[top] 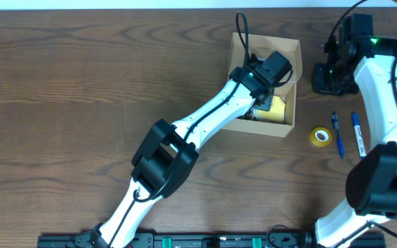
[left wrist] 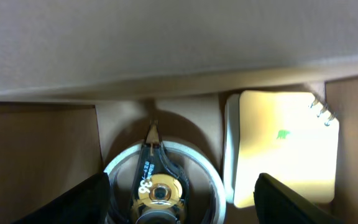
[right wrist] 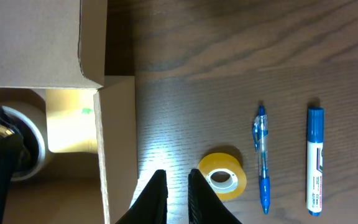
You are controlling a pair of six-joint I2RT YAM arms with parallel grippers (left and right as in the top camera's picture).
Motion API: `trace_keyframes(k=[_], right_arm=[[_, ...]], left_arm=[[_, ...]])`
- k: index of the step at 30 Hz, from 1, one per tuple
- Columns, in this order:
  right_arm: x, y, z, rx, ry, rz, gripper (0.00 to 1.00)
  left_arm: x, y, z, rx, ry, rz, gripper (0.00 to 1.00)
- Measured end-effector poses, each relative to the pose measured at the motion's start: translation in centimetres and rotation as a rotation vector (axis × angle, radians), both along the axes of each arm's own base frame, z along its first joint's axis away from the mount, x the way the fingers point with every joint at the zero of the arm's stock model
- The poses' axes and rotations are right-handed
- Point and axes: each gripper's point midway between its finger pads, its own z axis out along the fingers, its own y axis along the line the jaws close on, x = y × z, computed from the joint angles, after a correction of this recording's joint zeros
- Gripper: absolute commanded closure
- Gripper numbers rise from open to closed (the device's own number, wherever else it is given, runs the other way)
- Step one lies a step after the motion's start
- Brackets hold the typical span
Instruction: Pack container
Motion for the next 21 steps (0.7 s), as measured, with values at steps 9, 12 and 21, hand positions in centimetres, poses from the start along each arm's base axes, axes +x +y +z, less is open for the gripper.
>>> trace_keyframes(k=[9,12,21], right_arm=[[-0.1,-0.6,0.0,-0.036,0.004,-0.007,0.86],[-0.5,-0.8,-0.1,-0.042,0.022,-0.011,0.84],[-4.0,-1.6,-1.5,-0.03,0.158,-0.067,0.84]], left_arm=[[1.7,-1.7,7.9,-0.041,-0.115,-0.12,0.28],[1.9,-1.7,11.5,-0.05,-0.166,-0.157,0.27],[3.1,3.7,16.1,0.147,-0.249,-0.205,0.27]])
